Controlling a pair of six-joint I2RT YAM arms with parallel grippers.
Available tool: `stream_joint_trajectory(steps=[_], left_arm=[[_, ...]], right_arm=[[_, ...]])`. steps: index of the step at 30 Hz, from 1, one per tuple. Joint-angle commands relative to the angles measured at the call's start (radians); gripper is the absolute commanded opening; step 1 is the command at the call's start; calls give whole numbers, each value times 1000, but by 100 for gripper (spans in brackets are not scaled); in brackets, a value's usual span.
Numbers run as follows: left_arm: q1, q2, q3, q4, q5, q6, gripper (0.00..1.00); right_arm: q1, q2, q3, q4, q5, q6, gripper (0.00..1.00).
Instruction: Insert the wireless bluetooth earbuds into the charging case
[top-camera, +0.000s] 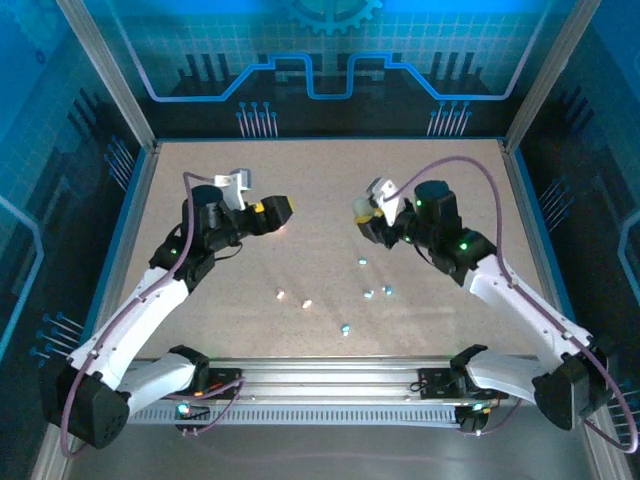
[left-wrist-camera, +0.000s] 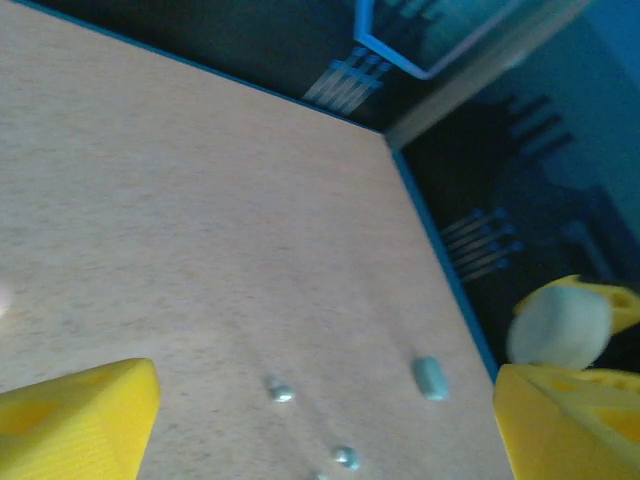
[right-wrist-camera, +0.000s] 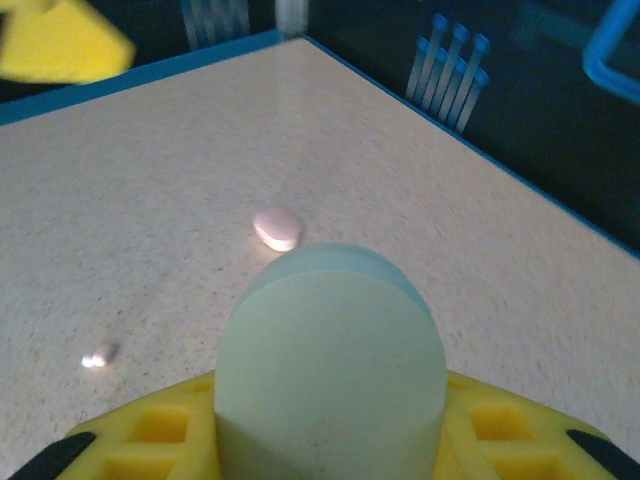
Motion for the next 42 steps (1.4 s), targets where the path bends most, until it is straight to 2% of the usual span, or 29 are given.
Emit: stream_joint_trajectory(steps=[1,7,13,21,28,33,35,37,42], left_arm=[[-59,25,66,-4,111,8,84],[-205,93,139,-12,108,36,79],[-287,152,189,10,102,43,78],[-326,218,232,-11,83,50,69],[-342,254,258,-34,43,35,58],[-346,262,265,-51,17,27,41],[-346,256,260,-46,14,20,30],[-346,244,248,-33,3,5,23],[-341,181,189,47,-50,-88,15]], right_arm=[[40,-39,-33,97,-64,-206,35],[68,-50,-1,66,-91,-252,35],[78,-47,1,57,-95,-258,35],[81,-51,-3,71,-104,-245,36],[89,-59,-4,82,-125,-244,36],[93,-66,-6,99,-108,-239,38],[94,-75,-15,116,-97,-230,39],[95,-91,-31,144,-79,-225,42],[89,-155,-115,265,-36,-182,61]])
